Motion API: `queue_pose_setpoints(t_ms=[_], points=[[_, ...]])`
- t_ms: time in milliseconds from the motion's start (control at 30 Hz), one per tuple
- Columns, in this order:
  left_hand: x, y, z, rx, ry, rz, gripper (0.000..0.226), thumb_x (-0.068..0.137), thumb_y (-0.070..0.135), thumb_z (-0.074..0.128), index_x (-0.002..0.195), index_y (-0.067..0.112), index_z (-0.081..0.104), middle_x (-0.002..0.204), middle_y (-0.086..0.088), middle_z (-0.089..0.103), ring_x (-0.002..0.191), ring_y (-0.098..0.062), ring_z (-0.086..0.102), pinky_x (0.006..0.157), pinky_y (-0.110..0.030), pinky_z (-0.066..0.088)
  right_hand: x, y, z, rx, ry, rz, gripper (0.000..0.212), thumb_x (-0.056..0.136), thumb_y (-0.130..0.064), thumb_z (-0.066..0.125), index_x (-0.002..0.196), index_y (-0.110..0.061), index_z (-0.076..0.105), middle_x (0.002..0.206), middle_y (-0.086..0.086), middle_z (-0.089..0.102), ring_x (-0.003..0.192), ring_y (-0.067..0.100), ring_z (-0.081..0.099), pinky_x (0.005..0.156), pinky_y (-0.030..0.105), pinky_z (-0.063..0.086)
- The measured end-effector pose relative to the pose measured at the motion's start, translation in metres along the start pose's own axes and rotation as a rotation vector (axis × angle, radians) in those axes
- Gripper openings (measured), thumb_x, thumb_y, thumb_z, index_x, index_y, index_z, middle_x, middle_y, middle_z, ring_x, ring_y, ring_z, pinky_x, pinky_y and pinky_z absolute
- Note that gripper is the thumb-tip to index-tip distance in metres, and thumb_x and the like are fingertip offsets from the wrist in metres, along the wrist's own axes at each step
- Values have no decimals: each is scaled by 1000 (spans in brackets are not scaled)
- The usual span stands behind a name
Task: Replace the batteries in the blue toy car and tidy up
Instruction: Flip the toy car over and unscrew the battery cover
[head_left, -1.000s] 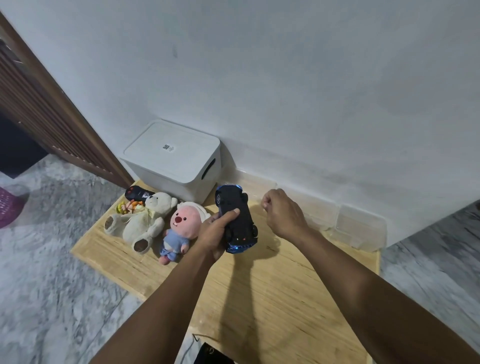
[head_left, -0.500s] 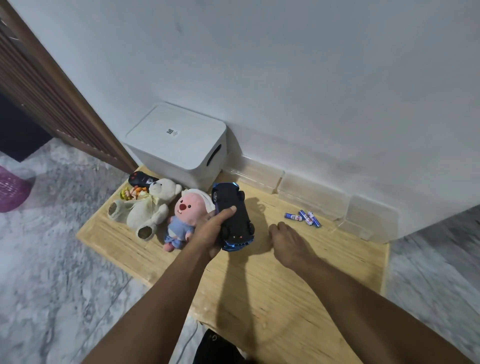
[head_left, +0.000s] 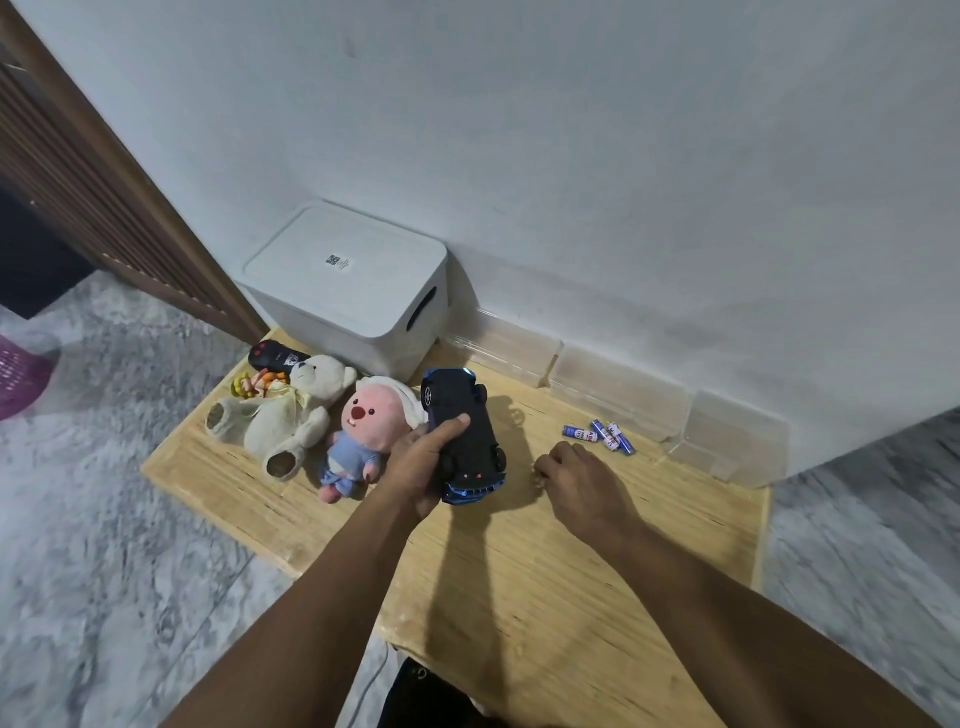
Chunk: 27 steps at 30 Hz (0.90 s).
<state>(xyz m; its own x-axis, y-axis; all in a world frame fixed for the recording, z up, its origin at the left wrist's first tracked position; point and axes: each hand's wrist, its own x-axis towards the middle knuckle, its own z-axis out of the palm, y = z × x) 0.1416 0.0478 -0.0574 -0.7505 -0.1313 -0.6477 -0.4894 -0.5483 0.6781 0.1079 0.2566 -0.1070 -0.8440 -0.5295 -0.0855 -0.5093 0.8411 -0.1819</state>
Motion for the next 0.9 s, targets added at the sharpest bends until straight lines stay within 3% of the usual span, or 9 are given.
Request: queue_pose_setpoints(t_ms=[200,333,500,667,900], points=[[1,-2,2,-37,-23,-3,52,82,28,71,127,7,59,117,-17,69,110,-34,65,88,-46,55,3,6,-1,98,-35,1,31,90,-8,59,119,-17,63,112,3,61,107,24,55,89,33,43],[0,-1,6,-57,-39,-16,44,89,33,65,125,9,61,117,-15,70,110,-33,66,91,-47,54,4,9,-2,208,-44,80,33,92,-10,58,123,-18,61,118,1,59,113,22,53,91,31,41],[-5,2,9,-117,-94,-67,36,94,31,53,120,9,61,115,-15,70,108,-36,65,90,-47,52,17,0,-25,510,133,180,28,92,-10,59,118,-14,63,115,1,60,102,17,60,86,32,49],[-9,4,18,-128,-148,-67,33,94,24,50,113,3,65,105,-16,71,95,-32,68,84,-43,53,37,-25,-72,673,361,40,17,86,-8,62,101,-13,69,96,0,65,82,5,58,74,25,48],[-16,7,25,-29,-286,-12,41,91,30,52,123,7,61,121,-16,66,108,-29,65,84,-38,55,54,-41,-95,618,230,-89,18,85,-13,65,100,-17,75,94,-3,62,92,18,59,82,32,47]])
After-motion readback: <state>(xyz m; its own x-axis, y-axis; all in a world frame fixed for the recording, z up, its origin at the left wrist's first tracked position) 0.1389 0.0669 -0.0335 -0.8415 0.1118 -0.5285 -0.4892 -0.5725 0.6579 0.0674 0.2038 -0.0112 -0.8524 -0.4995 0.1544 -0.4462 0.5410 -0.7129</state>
